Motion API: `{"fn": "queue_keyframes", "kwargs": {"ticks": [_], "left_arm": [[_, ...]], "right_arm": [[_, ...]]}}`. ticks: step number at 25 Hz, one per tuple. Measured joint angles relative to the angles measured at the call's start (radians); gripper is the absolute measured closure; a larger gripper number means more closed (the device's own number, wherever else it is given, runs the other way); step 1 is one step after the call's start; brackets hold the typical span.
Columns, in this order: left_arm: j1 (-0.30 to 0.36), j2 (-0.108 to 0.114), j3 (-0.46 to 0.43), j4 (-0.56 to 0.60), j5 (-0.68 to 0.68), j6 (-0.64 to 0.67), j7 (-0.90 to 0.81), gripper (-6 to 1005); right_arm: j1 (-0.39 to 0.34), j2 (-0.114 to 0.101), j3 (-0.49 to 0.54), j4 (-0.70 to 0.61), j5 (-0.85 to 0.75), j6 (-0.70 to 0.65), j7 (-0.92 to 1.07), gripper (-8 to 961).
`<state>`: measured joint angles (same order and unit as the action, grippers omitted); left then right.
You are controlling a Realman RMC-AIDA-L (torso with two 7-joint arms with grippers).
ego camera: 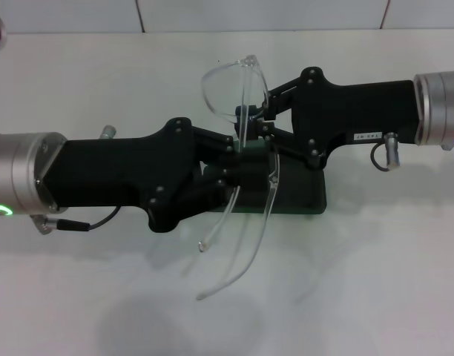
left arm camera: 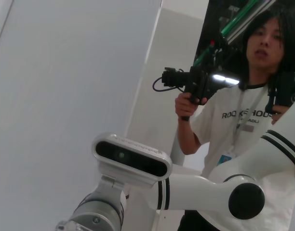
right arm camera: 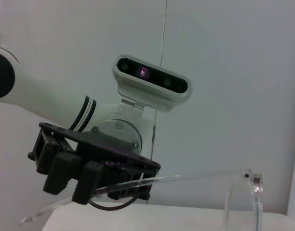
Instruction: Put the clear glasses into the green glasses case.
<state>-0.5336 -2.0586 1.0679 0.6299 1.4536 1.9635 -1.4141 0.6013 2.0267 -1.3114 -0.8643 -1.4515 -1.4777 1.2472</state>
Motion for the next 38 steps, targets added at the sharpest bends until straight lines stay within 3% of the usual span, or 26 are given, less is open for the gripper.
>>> {"fn": "queue_keyframes", "kwargs": {"ticks": [12,23,38], "left_arm": [[-0.007,0.0,-0.005,-0.022,0.023,-0.01,-0.014,888],[-0.011,0.013,-0.008,-0.041,-0.025,-0.008,-0.064,888],[-0.017,0.011,-0.002,-0.046,-0.022,-0.008,-0.158,889]], "right_arm": [[0.004,0.001,-0.032,0.01,0.031,-0.001,-0.023,838],[0.006,-0.002,-0.041,0.061,0.034,0.009,-0.058,837],[0.02,0.001,-0.164,0.05,0.046,0.141,-0.091,836]]}}
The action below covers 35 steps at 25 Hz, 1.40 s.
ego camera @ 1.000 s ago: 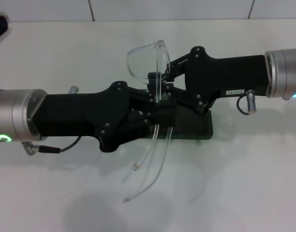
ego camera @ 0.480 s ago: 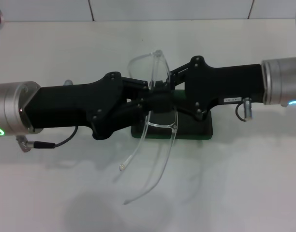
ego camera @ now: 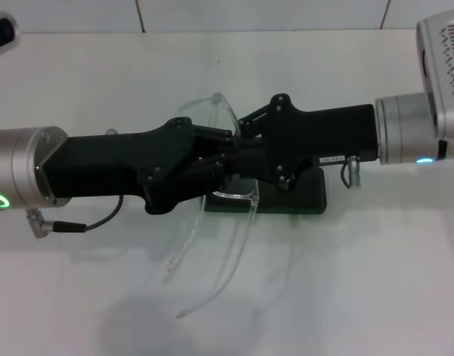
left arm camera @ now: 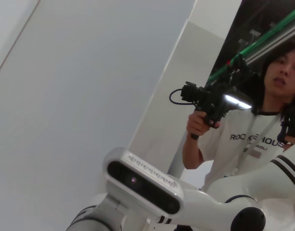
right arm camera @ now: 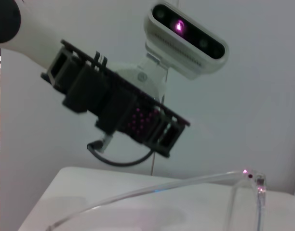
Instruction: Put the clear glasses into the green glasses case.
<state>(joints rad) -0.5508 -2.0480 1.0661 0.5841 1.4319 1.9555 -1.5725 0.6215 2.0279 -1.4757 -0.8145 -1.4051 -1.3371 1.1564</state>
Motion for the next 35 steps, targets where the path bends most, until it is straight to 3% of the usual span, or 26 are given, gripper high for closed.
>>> {"fn": "queue_keyframes", "kwargs": {"ticks": [14,35], "left_arm": [[0.0,0.008,-0.004,-0.03,0.026,-0.026,-0.003,890],[-0.002,0.008,-0.018,-0.032,0.019,-0.115,-0.002,891]], "right_arm": [[0.006,0.0,-0.017,-0.014,0.096,-0.008,-0.071,835],[0.017,0.0,-0.017,-0.012,0.095,-0.005,-0.091,833]]}}
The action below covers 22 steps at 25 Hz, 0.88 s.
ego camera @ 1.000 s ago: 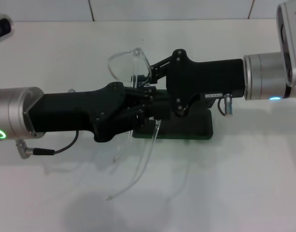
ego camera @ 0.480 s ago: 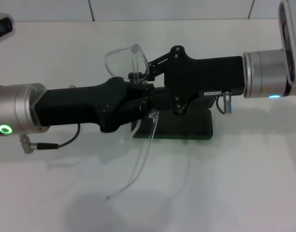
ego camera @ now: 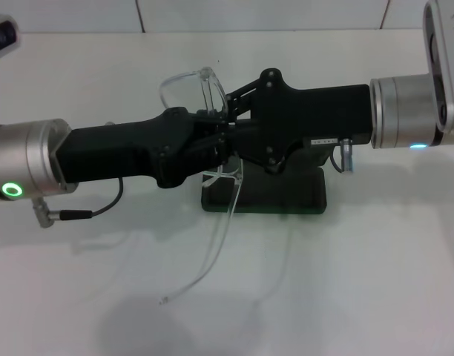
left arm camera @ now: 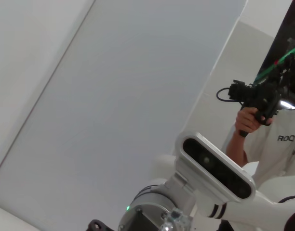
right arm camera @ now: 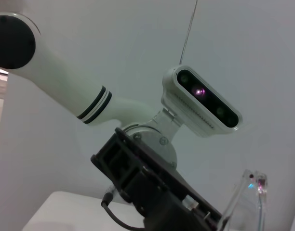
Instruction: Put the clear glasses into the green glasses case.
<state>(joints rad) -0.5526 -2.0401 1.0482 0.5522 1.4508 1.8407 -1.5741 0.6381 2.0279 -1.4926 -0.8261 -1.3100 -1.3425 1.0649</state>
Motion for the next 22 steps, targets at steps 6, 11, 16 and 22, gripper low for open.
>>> {"fn": "queue_keyframes", "kwargs": {"ticks": [6,11,16,22], "left_arm": [[-0.003,0.0,-0.001,0.0,-0.001,-0.016,0.0,891],[-0.005,0.0,-0.001,0.0,-0.001,-0.017,-0.001,891],[-0.006,0.001,-0.001,0.0,-0.003,-0.013,-0.001,892],[0.006,0.016,-0.001,0.001,-0.028,0.022,-0.002,892]], "right_arm": [[0.0,0.0,0.0,0.001,-0.001,0.008,-0.005,833],[0.0,0.0,0.0,0.003,-0.001,0.008,-0.008,832],[0.0,0.0,0.002,0.01,-0.002,0.018,-0.009,832],[-0.01,-0.005,0.013,0.01,-0.002,0.048,-0.014,831]]}}
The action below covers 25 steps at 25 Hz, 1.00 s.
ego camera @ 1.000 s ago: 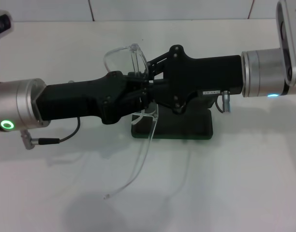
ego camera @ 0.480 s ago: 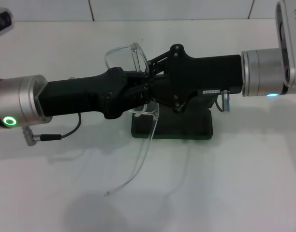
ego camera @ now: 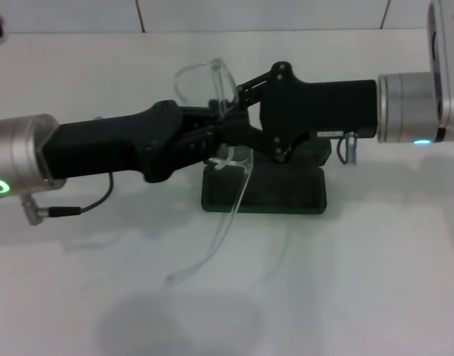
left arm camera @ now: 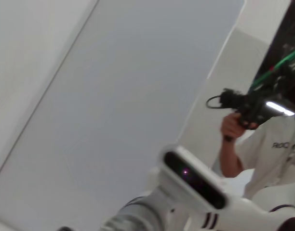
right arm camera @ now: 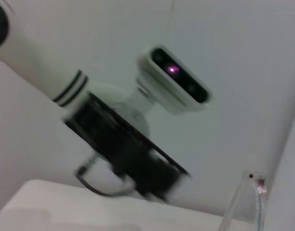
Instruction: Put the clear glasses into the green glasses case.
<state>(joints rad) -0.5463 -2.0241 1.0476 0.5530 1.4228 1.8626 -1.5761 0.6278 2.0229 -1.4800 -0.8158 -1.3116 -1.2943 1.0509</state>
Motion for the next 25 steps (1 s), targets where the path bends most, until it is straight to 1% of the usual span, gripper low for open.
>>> {"fn": "queue_keyframes", "kwargs": {"ticks": [4,7,10,14,17,21,22,25], "left_arm": [[0.021,0.023,-0.002,0.004,-0.041,0.062,0.011,892],[0.044,0.039,-0.031,0.011,-0.055,0.088,0.016,892],[0.062,0.053,-0.05,0.011,-0.056,0.112,0.035,892],[0.081,0.071,-0.052,0.011,-0.052,0.128,0.072,893],[0.087,0.077,-0.046,0.01,-0.045,0.132,0.093,893],[0.087,0.08,-0.04,0.01,-0.018,0.164,0.145,893],[0.085,0.078,-0.039,0.011,-0.011,0.167,0.153,893],[0.066,0.057,-0.037,0.011,0.032,0.168,0.186,893]], "right_arm": [[-0.022,-0.005,0.056,-0.008,-0.002,0.004,-0.001,831],[-0.053,-0.007,0.128,-0.027,-0.002,-0.042,-0.002,831],[-0.078,-0.007,0.214,-0.039,0.0,-0.123,0.002,830],[-0.096,-0.004,0.374,-0.023,0.03,-0.292,0.01,830],[-0.107,-0.007,0.442,0.004,0.09,-0.389,0.011,830],[-0.12,-0.008,0.486,0.024,0.163,-0.463,0.013,830],[-0.122,-0.007,0.485,0.033,0.183,-0.475,0.012,829],[-0.102,0.001,0.475,0.079,0.219,-0.5,0.005,829]]}}
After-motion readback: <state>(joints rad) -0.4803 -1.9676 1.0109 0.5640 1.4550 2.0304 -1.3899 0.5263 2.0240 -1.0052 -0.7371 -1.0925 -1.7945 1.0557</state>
